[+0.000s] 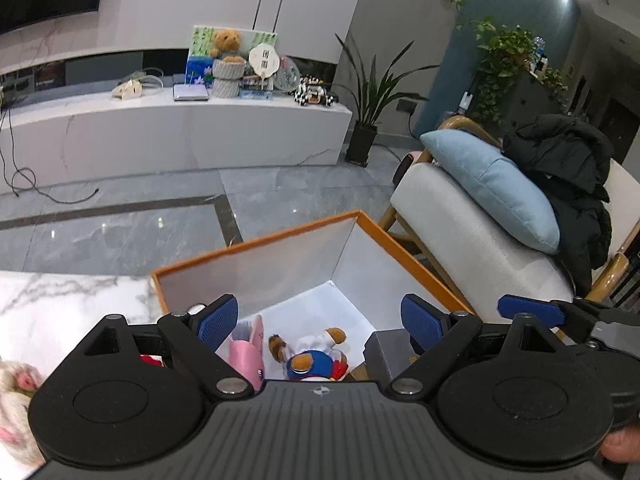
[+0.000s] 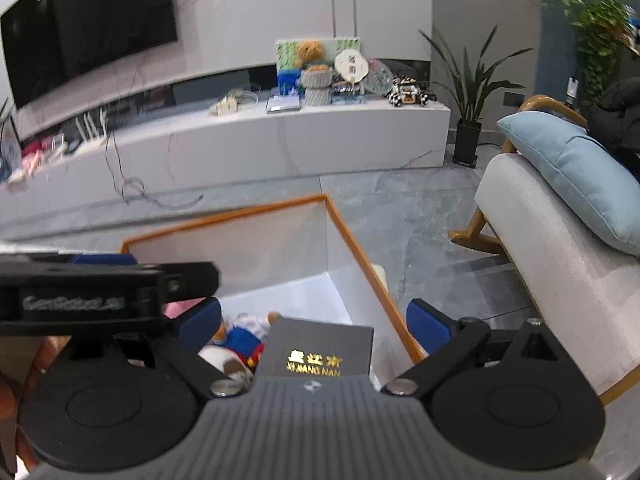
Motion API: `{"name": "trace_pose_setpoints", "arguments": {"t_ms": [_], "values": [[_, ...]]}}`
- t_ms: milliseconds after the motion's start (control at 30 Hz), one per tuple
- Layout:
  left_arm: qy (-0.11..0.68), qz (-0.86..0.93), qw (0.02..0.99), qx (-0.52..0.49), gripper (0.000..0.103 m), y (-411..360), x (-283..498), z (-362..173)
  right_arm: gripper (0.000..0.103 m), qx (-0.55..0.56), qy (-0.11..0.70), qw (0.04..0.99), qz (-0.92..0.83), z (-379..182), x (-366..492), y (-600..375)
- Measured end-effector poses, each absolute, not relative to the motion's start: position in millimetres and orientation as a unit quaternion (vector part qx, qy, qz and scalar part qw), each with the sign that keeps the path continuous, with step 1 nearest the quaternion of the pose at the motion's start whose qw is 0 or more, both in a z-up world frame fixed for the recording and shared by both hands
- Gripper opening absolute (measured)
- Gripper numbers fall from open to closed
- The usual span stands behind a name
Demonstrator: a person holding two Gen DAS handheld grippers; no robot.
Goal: Organize objects
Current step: 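Open left tool to drop the wallet while right opens to drop black box, then withdraw both tools from the box toward the tape measure and card box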
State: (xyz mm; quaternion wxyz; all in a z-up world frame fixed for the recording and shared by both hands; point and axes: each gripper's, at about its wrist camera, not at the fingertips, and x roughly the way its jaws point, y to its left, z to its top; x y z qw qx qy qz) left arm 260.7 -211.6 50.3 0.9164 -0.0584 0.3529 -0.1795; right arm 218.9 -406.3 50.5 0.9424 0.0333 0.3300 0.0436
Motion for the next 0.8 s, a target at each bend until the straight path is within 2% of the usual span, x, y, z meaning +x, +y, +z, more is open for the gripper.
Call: {"name": "trace_pose_setpoints", "arguments": {"t_ms": [633, 800], "values": [[0.281, -0.175, 0.944, -0.018, 0.103, -133.1, 198.8, 76.4, 0.096, -0.016, 0.230, 0.967, 0.107, 75.5, 143.5, -308.5], [0.276, -0.168, 0.946, -0.025, 0.103, -102.5, 182.1, 72.6, 0.096, -0.013, 0.226, 0.963, 0.146, 71.6, 132.0, -282.8]]}}
